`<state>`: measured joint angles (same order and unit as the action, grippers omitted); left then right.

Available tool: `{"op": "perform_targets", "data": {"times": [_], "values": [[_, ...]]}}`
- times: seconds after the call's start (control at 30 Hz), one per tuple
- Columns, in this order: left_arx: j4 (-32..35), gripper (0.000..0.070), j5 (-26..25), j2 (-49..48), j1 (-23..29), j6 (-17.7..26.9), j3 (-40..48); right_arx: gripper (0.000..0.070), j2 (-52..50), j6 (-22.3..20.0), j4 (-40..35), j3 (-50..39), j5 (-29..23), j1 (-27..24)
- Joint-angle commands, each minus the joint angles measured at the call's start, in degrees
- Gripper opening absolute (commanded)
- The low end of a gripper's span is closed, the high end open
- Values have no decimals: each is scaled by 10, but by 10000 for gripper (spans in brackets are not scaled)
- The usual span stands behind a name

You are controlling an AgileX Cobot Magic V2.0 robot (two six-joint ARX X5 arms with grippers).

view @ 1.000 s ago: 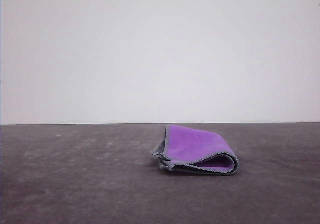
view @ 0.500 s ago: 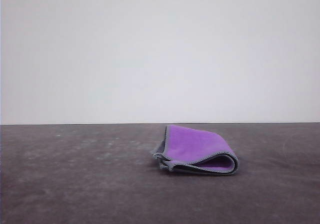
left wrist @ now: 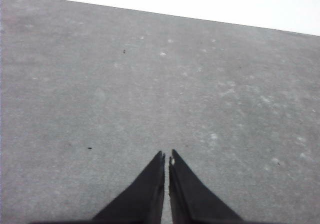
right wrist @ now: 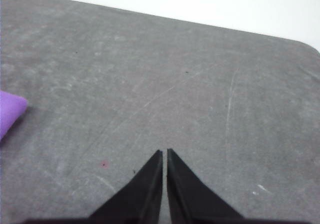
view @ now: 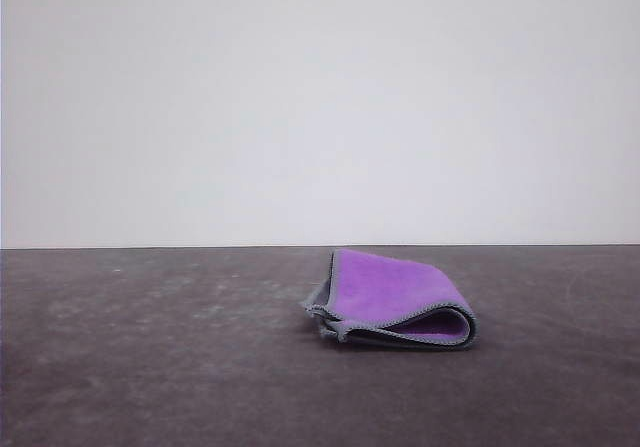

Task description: Fold clothes

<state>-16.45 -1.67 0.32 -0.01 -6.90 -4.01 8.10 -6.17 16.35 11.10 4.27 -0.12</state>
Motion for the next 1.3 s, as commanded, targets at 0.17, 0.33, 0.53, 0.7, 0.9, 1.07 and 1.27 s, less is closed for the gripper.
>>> {"op": "perform_targets", "data": {"times": [0.17, 0.33, 0.53, 0.7, 0.9, 1.07, 1.27], "values": [[-4, 4, 1, 0, 0, -1, 11, 12, -53, -1, -10, -41, -15, -1], [-4, 4, 1, 0, 0, -1, 11, 12, -79, 0, -19, -75, -15, -1], [-4, 4, 0, 0, 0, -1, 11, 12, -79, 13, -61, -104, -16, -1], [-4, 4, 0, 0, 0, -1, 11, 12, -79, 32, -60, -104, -25, -1], [-4, 4, 0, 0, 0, -1, 11, 12, -79, 25, -69, -104, -38, 0], [-4, 4, 0, 0, 0, -1, 11, 12, -79, 25, -76, -104, -39, 0], [-4, 4, 0, 0, 0, -1, 11, 12, -79, 25, -76, -104, -39, 0]]}}
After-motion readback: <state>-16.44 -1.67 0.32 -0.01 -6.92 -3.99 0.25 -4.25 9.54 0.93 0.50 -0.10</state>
